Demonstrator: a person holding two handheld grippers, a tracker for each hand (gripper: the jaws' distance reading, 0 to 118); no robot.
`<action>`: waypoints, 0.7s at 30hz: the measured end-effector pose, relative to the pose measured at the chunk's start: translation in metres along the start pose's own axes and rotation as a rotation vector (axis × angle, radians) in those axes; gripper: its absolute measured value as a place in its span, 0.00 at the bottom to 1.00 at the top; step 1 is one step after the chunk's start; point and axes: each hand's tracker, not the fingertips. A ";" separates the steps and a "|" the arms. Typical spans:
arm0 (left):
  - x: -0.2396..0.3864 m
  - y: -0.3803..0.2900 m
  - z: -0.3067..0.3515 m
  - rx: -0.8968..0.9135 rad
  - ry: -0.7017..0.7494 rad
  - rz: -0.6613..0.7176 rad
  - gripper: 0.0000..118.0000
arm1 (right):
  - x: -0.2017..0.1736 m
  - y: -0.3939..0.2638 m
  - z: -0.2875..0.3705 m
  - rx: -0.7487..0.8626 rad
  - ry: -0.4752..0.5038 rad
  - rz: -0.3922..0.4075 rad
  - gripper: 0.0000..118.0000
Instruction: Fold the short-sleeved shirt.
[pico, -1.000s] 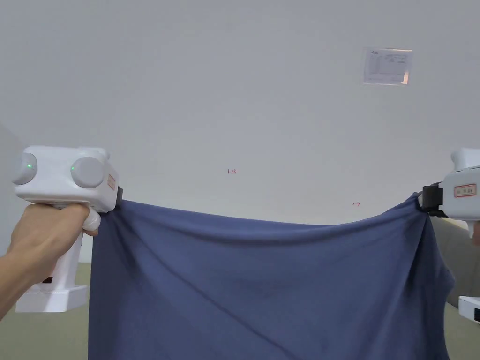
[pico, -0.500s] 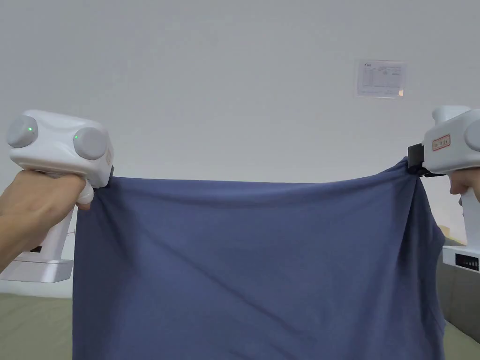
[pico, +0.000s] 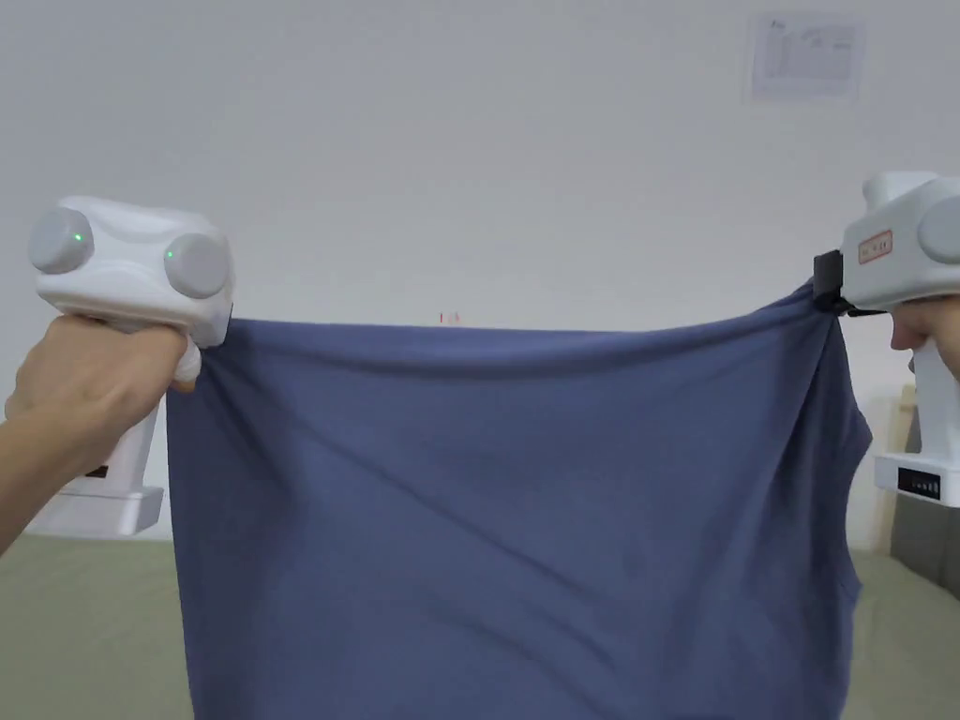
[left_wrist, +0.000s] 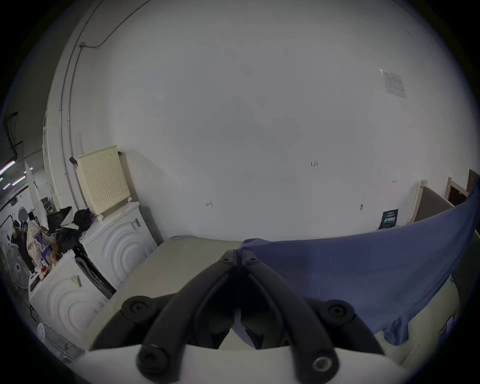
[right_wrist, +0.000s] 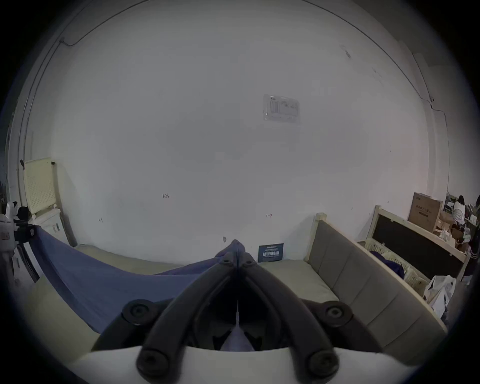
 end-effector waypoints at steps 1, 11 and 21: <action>0.000 -0.011 -0.005 -0.005 -0.005 0.005 0.00 | -0.001 -0.011 -0.007 -0.019 0.004 0.010 0.00; -0.005 -0.176 -0.016 -0.208 -0.084 -0.064 0.00 | -0.009 -0.174 0.038 -0.234 0.079 0.067 0.00; -0.055 -0.358 0.083 -0.396 -0.175 -0.036 0.00 | 0.000 -0.339 0.206 -0.364 0.162 -0.040 0.00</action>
